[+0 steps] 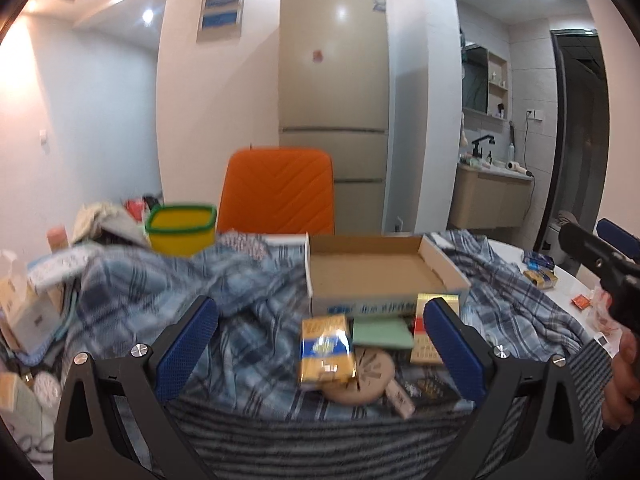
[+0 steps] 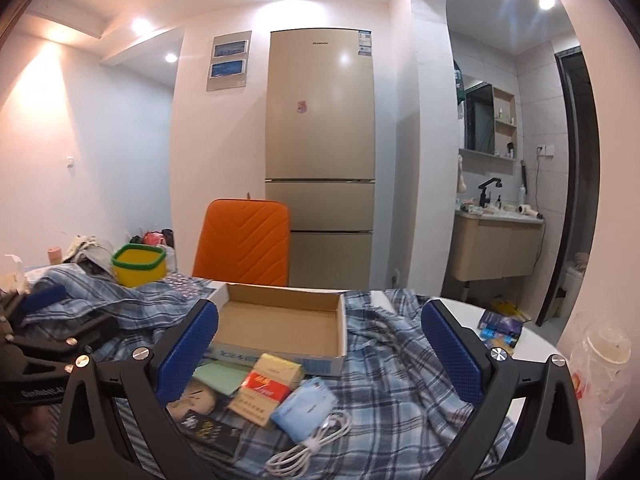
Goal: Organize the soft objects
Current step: 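Lower the right gripper over the black Face tissue pack and close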
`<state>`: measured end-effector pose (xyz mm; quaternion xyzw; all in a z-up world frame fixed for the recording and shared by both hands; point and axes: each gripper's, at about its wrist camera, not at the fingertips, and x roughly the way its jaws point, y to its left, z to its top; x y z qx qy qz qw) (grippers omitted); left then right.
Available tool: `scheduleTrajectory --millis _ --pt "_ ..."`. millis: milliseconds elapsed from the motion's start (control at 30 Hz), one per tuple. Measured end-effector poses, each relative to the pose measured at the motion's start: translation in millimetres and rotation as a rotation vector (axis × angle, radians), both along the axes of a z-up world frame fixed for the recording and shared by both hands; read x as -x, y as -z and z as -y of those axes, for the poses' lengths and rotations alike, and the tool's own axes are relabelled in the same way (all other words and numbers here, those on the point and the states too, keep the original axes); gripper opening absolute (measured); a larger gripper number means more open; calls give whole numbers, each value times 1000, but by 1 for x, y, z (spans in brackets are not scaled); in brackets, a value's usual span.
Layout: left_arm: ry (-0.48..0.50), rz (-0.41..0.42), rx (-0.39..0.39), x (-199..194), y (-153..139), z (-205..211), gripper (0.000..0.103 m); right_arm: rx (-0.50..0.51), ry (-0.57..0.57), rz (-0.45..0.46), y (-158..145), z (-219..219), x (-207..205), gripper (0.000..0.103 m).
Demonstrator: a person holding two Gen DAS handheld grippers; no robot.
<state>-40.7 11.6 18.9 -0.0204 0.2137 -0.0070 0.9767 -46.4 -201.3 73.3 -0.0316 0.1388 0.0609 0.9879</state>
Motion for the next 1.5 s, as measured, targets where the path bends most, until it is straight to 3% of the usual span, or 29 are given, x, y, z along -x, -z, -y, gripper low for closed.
scheduleTrajectory --millis 233,400,667,833,967,1100,1267,1500 --pt "3 -110 15 5 26 -10 102 -15 -27 -115 16 -13 -3 103" --pt "10 -168 22 8 37 -12 102 -93 -68 -286 44 -15 -21 103" --pt "5 -210 8 3 47 -13 102 -104 -126 -493 82 -39 -45 103" --pt "11 -222 19 2 53 -18 102 -130 -106 -582 104 -49 -57 100" --pt "-4 -245 75 0 58 -29 102 -120 -140 -607 110 -59 -60 100" --pt "-37 -285 59 -3 68 -34 102 -153 -160 -654 117 -62 -66 100" --pt "-54 -308 115 -4 74 -42 102 -153 -155 -680 120 -65 -75 100" --pt "-39 -335 128 -8 78 -44 102 -131 -164 -738 135 -73 -80 97"
